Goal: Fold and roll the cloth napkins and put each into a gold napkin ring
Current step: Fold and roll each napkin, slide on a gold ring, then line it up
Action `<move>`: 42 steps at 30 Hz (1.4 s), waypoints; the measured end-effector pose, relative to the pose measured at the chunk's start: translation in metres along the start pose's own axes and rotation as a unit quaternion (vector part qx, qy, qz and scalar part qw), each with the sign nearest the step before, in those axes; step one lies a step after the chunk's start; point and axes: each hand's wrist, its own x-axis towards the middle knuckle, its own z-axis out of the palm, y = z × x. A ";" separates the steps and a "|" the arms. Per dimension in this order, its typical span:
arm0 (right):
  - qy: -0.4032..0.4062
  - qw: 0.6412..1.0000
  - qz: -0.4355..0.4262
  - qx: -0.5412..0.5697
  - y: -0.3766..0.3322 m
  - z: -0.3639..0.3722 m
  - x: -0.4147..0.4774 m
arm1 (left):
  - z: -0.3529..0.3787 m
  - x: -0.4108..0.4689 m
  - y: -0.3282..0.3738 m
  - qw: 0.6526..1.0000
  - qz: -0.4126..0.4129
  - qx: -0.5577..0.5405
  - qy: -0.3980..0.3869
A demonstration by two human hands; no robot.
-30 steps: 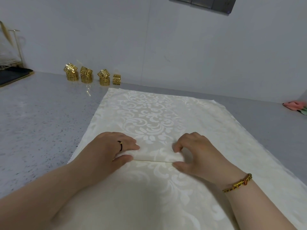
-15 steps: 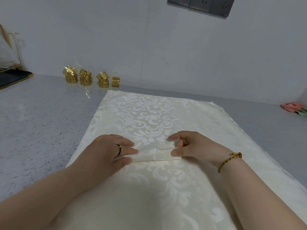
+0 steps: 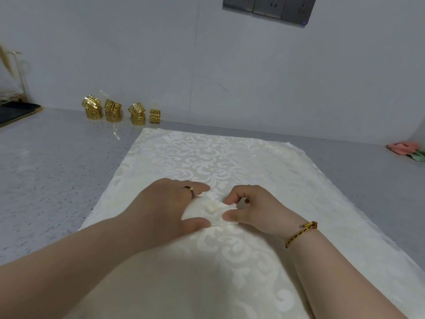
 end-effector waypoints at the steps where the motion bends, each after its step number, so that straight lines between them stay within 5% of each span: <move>1: 0.004 1.000 -0.006 -0.001 0.000 0.000 0.000 | 0.003 0.009 0.007 0.999 -0.012 -0.004 -0.050; 9: 0.004 0.999 -0.022 0.025 0.009 0.000 0.003 | 0.024 0.029 0.019 0.996 0.016 0.003 -0.085; 16: 0.005 0.998 -0.034 0.047 0.010 0.001 0.002 | 0.030 0.027 0.017 0.999 -0.021 -0.031 -0.035; 21: 0.045 0.984 -0.015 0.172 0.013 0.000 0.004 | 0.026 0.023 0.018 0.998 -0.043 -0.022 -0.031; 37: 0.158 0.985 0.050 0.051 0.022 0.007 0.015 | -0.012 -0.015 -0.082 0.970 -0.235 -0.013 0.065; 42: 0.156 0.985 0.054 -0.047 0.010 0.013 0.045 | -0.010 -0.020 -0.096 0.956 -0.274 -0.083 0.059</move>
